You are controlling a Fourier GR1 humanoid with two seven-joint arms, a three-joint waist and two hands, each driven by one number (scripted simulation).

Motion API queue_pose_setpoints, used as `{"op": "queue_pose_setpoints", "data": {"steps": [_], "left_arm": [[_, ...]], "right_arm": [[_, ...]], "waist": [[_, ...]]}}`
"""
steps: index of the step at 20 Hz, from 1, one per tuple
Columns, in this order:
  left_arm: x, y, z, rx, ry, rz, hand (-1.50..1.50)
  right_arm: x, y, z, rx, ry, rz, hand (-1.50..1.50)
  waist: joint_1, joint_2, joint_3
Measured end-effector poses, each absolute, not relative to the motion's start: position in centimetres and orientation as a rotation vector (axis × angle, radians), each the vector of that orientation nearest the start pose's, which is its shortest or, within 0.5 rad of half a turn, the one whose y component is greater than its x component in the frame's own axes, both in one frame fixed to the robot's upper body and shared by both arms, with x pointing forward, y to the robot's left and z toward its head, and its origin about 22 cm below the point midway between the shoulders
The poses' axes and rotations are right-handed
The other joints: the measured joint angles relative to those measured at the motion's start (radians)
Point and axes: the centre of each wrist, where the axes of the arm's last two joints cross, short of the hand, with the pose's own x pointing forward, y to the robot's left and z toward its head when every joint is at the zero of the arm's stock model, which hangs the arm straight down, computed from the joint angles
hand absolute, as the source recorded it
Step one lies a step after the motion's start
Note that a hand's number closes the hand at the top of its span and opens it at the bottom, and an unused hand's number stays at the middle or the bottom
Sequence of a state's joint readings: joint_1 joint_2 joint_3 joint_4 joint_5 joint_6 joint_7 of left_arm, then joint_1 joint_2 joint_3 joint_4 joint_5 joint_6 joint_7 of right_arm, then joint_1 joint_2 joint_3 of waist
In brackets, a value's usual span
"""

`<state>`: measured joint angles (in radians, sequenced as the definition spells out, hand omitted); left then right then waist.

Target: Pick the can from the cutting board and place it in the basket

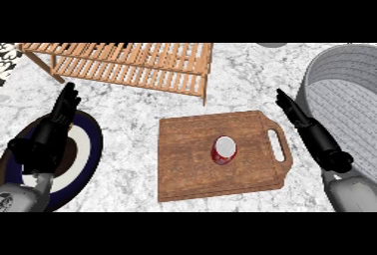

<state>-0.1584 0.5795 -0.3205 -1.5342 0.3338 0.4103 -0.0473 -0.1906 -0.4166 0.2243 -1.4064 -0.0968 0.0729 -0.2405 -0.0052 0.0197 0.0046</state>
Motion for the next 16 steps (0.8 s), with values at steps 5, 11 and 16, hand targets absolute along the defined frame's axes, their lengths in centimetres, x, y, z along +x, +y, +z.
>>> {"op": "queue_pose_setpoints", "data": {"steps": [5, 11, 16], "left_arm": [[27.4, 27.8, 4.6, 0.290, -1.572, -0.191, 0.00], [27.4, 28.2, 3.1, 0.270, -1.436, -0.212, 0.00], [28.5, 27.9, 2.6, 0.268, -1.376, -0.199, 0.00]], "right_arm": [[30.1, -24.8, 1.6, 0.378, -1.773, 0.433, 1.50], [30.3, -18.0, 2.8, 0.955, -2.054, 0.325, -1.50], [28.6, -17.3, 3.1, 0.838, -2.188, 0.302, -1.50]], "waist": [[0.026, 0.001, -0.001], [0.028, -0.002, 0.002], [-0.002, -0.016, -0.003]]}}
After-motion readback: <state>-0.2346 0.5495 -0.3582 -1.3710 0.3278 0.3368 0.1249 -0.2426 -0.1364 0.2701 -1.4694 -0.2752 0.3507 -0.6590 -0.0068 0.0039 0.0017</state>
